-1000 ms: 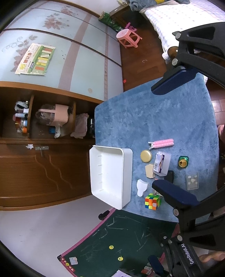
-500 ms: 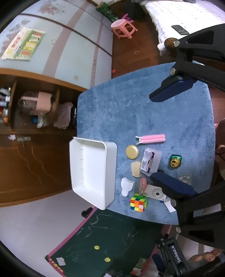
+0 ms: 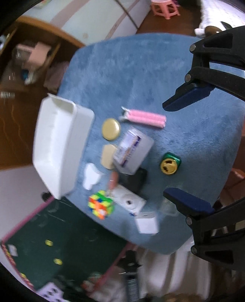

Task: Organize rigid objects
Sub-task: 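Grasp the white square card with the left tool while the right tool grasps the green-gold tin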

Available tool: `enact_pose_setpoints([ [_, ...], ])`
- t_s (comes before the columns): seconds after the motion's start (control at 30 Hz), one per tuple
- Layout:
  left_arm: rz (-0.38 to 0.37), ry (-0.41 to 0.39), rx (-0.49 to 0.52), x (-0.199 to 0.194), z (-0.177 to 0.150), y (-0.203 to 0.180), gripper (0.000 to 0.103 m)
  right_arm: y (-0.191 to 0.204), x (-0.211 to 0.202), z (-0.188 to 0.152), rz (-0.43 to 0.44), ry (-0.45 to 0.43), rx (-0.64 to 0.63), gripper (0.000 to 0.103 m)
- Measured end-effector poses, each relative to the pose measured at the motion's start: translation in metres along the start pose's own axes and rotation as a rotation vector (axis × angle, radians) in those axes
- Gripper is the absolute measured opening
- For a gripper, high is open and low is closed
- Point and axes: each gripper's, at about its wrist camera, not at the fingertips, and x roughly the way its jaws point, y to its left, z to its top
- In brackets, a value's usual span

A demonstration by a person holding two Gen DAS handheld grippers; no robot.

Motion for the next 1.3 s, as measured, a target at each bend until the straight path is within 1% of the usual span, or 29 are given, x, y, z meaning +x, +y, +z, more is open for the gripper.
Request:
enact_pose_setpoints([
  [0.03, 0.0, 0.029, -0.021, 0.008, 0.004, 0.005, 0.101, 0.003, 0.008, -0.003, -0.001, 0.004, -0.021, 0.084],
  [0.1, -0.008, 0.059, -0.069, 0.019, 0.008, 0.013, 0.101, 0.006, 0.025, -0.011, -0.009, 0.026, -0.067, 0.084],
  [0.17, -0.014, 0.081, -0.125, 0.029, 0.012, 0.022, 0.101, 0.009, 0.033, -0.018, 0.017, 0.027, -0.094, 0.084],
  [0.23, -0.023, 0.102, -0.161, 0.038, 0.014, 0.024, 0.101, 0.013, 0.041, -0.024, 0.032, 0.026, -0.128, 0.084],
  [0.4, -0.032, 0.161, -0.185, 0.064, 0.012, 0.016, 0.101, 0.018, 0.06, -0.033, 0.07, 0.028, -0.182, 0.084],
  [0.5, -0.028, 0.188, -0.184, 0.077, 0.009, 0.006, 0.101, 0.021, 0.066, -0.033, 0.062, 0.018, -0.204, 0.084],
  [0.57, -0.041, 0.21, -0.191, 0.087, 0.008, 0.001, 0.1, 0.023, 0.068, -0.033, 0.054, 0.005, -0.222, 0.084],
  [0.67, -0.043, 0.234, -0.207, 0.098, 0.005, -0.002, 0.101, 0.026, 0.071, -0.032, 0.061, -0.008, -0.255, 0.084],
  [0.8, 0.0, 0.215, -0.216, 0.104, 0.003, -0.004, 0.101, 0.03, 0.075, -0.031, 0.045, -0.033, -0.316, 0.083],
  [0.83, 0.016, 0.206, -0.216, 0.105, 0.002, -0.005, 0.1, 0.031, 0.076, -0.031, 0.041, -0.04, -0.33, 0.081],
  [0.87, 0.025, 0.2, -0.22, 0.107, 0.001, -0.003, 0.1, 0.031, 0.077, -0.031, 0.037, -0.051, -0.347, 0.076],
  [0.9, 0.029, 0.195, -0.226, 0.109, 0.0, -0.001, 0.1, 0.032, 0.078, -0.031, 0.036, -0.057, -0.364, 0.073],
  [1.1, 0.032, 0.138, -0.282, 0.12, -0.011, 0.013, 0.1, 0.03, 0.084, -0.033, 0.031, -0.071, -0.429, 0.07],
  [1.17, 0.038, 0.115, -0.291, 0.119, -0.014, 0.016, 0.094, 0.032, 0.085, -0.034, 0.031, -0.08, -0.452, 0.07],
  [1.23, 0.043, 0.105, -0.288, 0.122, -0.016, 0.018, 0.085, 0.033, 0.086, -0.035, 0.03, -0.089, -0.479, 0.07],
  [1.27, 0.031, 0.104, -0.289, 0.122, -0.014, 0.009, 0.082, 0.033, 0.086, -0.034, 0.029, -0.095, -0.493, 0.07],
  [1.3, 0.017, 0.1, -0.292, 0.121, -0.015, 0.012, 0.077, 0.035, 0.087, -0.034, 0.028, -0.098, -0.502, 0.07],
])
